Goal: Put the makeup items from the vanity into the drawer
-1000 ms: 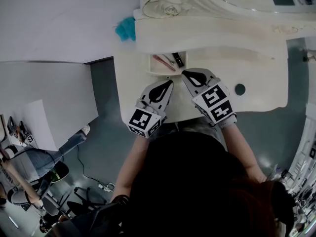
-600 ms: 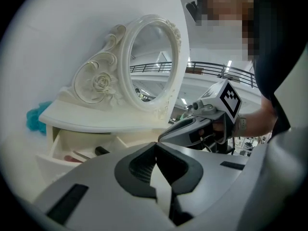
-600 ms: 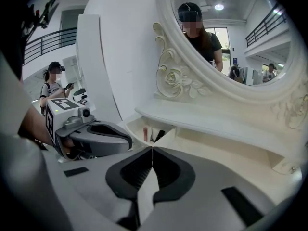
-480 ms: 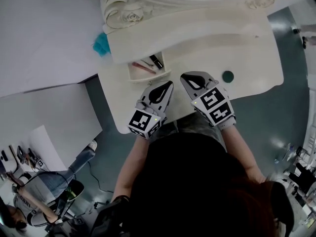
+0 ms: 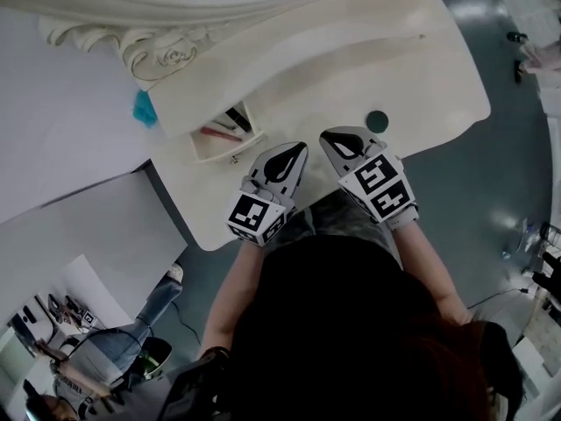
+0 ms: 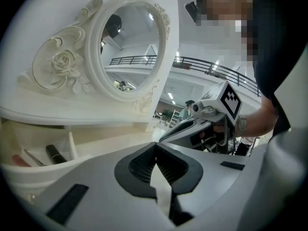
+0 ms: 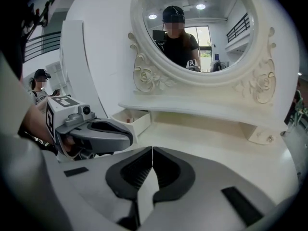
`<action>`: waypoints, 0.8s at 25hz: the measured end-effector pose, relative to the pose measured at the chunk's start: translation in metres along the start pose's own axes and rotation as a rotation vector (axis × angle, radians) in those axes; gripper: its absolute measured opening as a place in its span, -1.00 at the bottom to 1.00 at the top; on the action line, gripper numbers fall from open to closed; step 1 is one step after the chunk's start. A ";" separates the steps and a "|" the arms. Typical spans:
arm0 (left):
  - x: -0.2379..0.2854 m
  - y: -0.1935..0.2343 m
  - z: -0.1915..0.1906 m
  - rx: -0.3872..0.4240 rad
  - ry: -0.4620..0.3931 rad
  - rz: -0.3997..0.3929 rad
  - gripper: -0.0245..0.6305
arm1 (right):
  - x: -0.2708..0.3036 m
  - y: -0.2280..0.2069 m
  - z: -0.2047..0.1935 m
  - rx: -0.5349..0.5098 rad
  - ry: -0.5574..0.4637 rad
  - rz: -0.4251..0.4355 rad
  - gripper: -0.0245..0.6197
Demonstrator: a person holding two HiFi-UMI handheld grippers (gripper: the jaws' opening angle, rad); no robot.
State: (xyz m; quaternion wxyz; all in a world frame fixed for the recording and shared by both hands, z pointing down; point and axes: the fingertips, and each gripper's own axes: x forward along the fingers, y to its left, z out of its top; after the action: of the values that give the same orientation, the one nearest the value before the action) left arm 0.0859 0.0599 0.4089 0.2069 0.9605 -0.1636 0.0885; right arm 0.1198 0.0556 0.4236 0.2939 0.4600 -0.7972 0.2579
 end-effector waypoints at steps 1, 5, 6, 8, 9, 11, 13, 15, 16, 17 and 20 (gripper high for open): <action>0.005 -0.003 0.000 0.003 0.005 -0.009 -0.88 | -0.003 -0.005 -0.003 0.007 0.001 -0.006 -0.85; 0.026 -0.013 -0.004 0.009 0.027 -0.036 -0.88 | -0.013 -0.022 -0.017 0.032 0.003 -0.024 -0.85; 0.031 -0.015 -0.005 0.012 0.033 -0.042 -0.88 | -0.015 -0.026 -0.021 0.039 0.003 -0.028 -0.85; 0.042 -0.021 -0.007 0.015 0.042 -0.056 -0.88 | -0.020 -0.035 -0.029 0.052 0.002 -0.035 -0.85; 0.048 -0.024 -0.008 0.015 0.046 -0.062 -0.88 | -0.022 -0.040 -0.032 0.058 0.003 -0.039 -0.85; 0.058 -0.030 -0.009 0.014 0.056 -0.076 -0.88 | -0.027 -0.049 -0.038 0.070 0.004 -0.045 -0.85; 0.069 -0.035 -0.010 0.014 0.067 -0.087 -0.88 | -0.032 -0.058 -0.044 0.082 0.007 -0.050 -0.85; 0.080 -0.042 -0.012 0.013 0.079 -0.095 -0.88 | -0.038 -0.068 -0.052 0.096 0.009 -0.054 -0.85; 0.086 -0.045 -0.012 0.012 0.084 -0.099 -0.88 | -0.041 -0.073 -0.056 0.103 0.010 -0.056 -0.85; 0.092 -0.048 -0.013 0.012 0.089 -0.102 -0.88 | -0.044 -0.078 -0.059 0.109 0.010 -0.059 -0.85; 0.108 -0.054 -0.012 0.010 0.097 -0.111 -0.88 | -0.050 -0.095 -0.067 0.125 0.012 -0.067 -0.85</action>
State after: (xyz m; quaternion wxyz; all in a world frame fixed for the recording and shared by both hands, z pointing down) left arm 0.2047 0.0816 0.4252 0.2142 0.9638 -0.0992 0.1241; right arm 0.2392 0.0884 0.4477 0.2778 0.5024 -0.7620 0.2998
